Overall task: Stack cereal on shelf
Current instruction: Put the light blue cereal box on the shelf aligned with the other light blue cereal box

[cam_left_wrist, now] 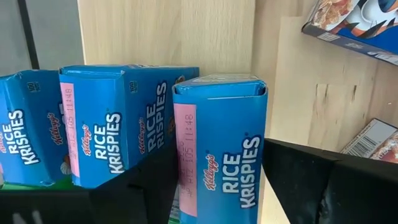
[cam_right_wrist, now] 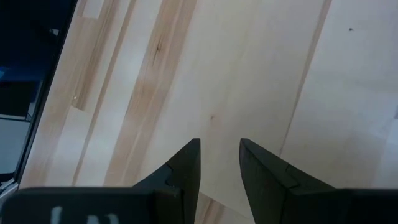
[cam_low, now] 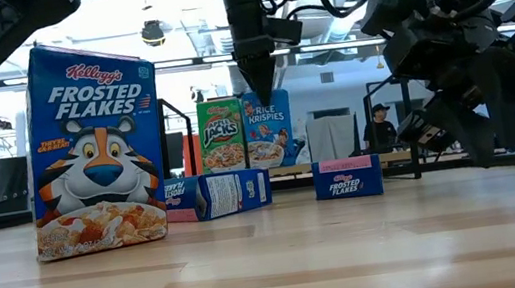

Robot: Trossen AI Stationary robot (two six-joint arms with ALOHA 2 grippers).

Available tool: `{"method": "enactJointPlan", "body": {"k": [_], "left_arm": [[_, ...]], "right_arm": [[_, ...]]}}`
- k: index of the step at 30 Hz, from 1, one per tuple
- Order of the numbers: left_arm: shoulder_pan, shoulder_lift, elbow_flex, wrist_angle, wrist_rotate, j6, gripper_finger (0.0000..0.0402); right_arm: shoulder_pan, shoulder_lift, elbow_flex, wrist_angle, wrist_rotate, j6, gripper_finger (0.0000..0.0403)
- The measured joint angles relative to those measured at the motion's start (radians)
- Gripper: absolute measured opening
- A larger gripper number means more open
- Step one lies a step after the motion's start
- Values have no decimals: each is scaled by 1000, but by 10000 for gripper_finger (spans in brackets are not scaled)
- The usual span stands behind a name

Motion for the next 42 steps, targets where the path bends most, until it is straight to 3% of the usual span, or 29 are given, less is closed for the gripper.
{"method": "enactJointPlan", "body": {"k": [20,42], "left_arm": [[-14,-1,0,1,-94,-25,224],[-79,-1,0,-1,-316,-37,224]], "right_arm": [[0,0,0,9,0,10,136],[6,0,0,28,0,12,136]]}}
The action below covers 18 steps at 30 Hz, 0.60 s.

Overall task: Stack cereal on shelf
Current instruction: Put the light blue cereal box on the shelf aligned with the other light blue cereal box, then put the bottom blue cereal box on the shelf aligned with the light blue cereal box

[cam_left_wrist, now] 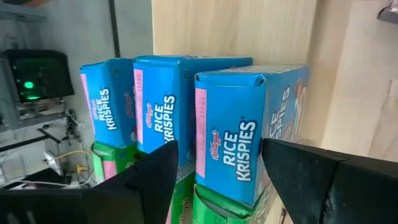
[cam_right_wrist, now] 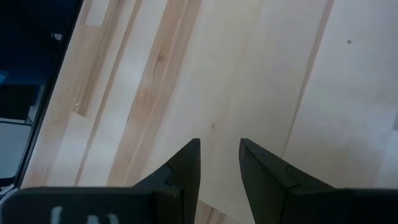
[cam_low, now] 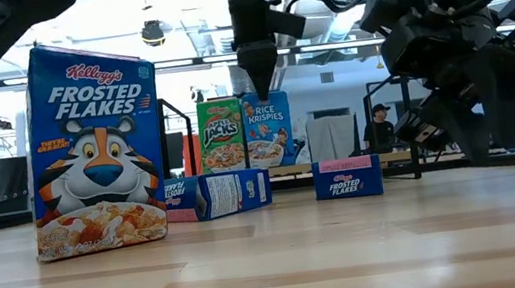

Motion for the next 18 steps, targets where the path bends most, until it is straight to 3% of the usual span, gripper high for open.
{"method": "enactJointPlan", "body": {"k": [9,18], "left_arm": [[-28,-14,0,-13,-18,-10,224],[-68,-143,2,-19,-35,-132,224]], "right_arm": [[11,0,0,8,0,13,136],[14,0,0,5,0,52,131]]}}
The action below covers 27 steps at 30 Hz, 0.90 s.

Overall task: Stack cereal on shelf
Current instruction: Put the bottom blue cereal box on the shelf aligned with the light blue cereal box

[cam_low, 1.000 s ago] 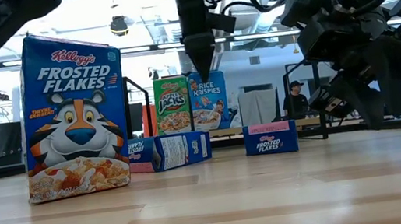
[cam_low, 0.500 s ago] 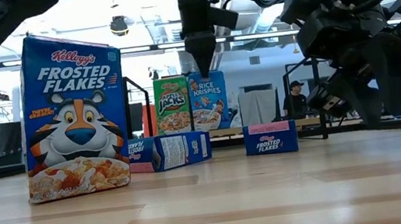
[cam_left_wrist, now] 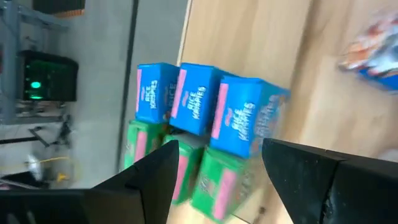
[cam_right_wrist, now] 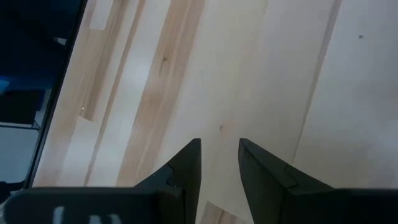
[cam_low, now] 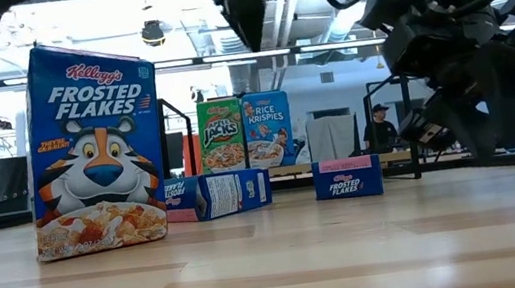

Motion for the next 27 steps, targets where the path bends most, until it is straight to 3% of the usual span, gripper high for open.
{"method": "enactJointPlan", "body": {"k": [5,9,11,14,20,27], "left_arm": [[-51,-100,0,20,28,-120,224],[-107,-196,0,93,70,-235,224],[-141,-238,0,137,93,-281,224],[-205,-293,0,201,111,-318,224],[-357,-346,0,357,53,-305,224],[-497,-354,-2,424,-43,-255,224]], "right_arm": [[0,-24,0,0,1,-6,93],[0,-80,0,8,46,-37,34],[0,-121,0,9,103,-46,12],[0,-194,0,62,227,-32,17],[35,-257,-3,116,511,-20,7],[79,-207,-193,576,674,103,12]]}}
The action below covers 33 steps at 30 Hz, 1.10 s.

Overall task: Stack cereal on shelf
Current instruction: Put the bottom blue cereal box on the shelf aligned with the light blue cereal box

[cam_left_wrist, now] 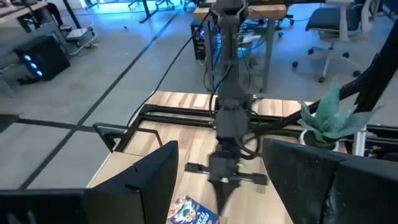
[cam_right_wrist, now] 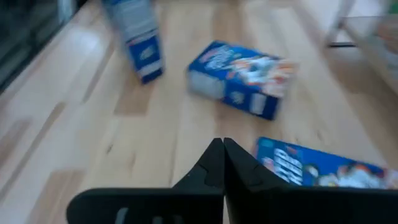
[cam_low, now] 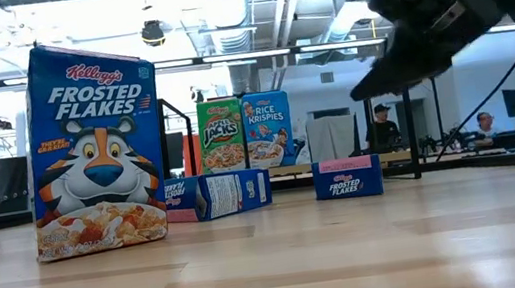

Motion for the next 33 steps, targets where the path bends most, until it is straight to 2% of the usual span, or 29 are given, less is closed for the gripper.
{"method": "enactJointPlan", "body": {"k": [2,5,9,11,15,19,24,27,33], "left_arm": [[-24,0,-4,11,-18,-10,224],[-49,-1,-44,158,1,40,224],[-74,-3,-77,283,158,118,224],[-96,-15,-100,169,195,31,224],[-143,-16,-118,-195,187,-304,224],[-202,-25,-117,-384,199,-496,224],[-250,-39,-116,-523,164,-651,224],[-276,-20,-115,-663,161,-731,224],[-275,4,-242,-561,247,-727,239]], "right_arm": [[-1,1,-64,115,58,62,6],[-1,0,-117,235,158,118,7],[6,1,-112,249,161,187,17],[23,13,-91,256,145,208,18],[59,15,-61,255,139,199,15],[55,15,-58,251,140,219,17],[43,15,-58,226,139,306,40],[34,15,-58,165,140,341,64],[37,16,-58,111,138,350,139]]}}
